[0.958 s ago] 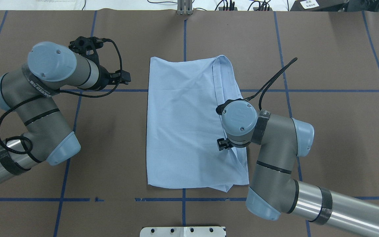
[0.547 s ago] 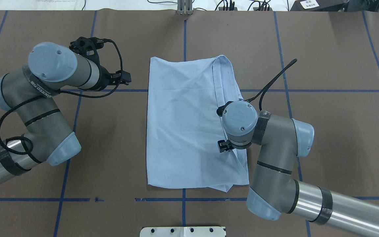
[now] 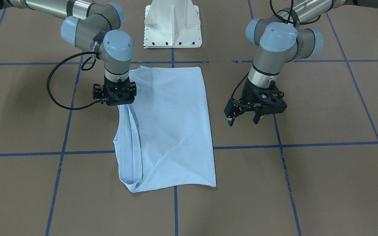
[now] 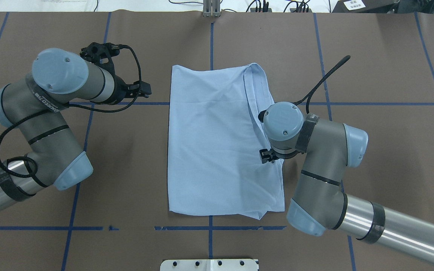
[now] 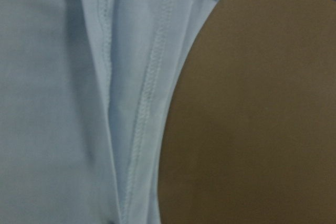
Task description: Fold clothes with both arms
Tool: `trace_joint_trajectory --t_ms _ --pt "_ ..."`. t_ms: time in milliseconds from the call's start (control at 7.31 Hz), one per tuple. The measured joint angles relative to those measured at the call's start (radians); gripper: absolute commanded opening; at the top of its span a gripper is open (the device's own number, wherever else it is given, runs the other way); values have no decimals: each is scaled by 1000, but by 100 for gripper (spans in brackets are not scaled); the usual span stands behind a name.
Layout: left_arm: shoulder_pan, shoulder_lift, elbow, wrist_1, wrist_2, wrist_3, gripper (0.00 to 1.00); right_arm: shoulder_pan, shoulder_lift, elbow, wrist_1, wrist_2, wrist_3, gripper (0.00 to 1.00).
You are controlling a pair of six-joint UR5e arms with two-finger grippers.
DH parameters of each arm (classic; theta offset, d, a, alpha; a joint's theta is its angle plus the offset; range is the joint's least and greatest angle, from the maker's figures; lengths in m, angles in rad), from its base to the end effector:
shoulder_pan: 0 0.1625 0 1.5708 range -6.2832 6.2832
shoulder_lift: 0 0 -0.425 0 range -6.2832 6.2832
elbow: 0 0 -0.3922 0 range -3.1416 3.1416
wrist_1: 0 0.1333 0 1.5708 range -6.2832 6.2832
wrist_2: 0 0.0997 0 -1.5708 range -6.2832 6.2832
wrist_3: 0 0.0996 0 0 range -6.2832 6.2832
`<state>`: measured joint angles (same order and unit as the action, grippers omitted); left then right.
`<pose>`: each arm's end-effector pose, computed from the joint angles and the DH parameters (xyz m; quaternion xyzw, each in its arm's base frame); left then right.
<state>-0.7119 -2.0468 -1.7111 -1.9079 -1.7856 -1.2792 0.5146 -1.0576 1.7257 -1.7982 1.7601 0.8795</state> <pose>0.4203 -0.5107 0.2886 0.1359 0.4458 -0.1362 0.8742 -0.5081 -0.4189 0.3357 0.0474 -0.2315 -0.1063 0.9658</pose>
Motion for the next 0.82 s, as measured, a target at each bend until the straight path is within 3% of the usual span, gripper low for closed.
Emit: trace_joint_trajectory --t_ms 410,821 --pt "0 -1 -7 0 -7 -1 100 66 6 5 -35 13 -73 100" --pt "0 -2 -8 0 -8 5 100 86 127 -63 -29 48 -76 100"
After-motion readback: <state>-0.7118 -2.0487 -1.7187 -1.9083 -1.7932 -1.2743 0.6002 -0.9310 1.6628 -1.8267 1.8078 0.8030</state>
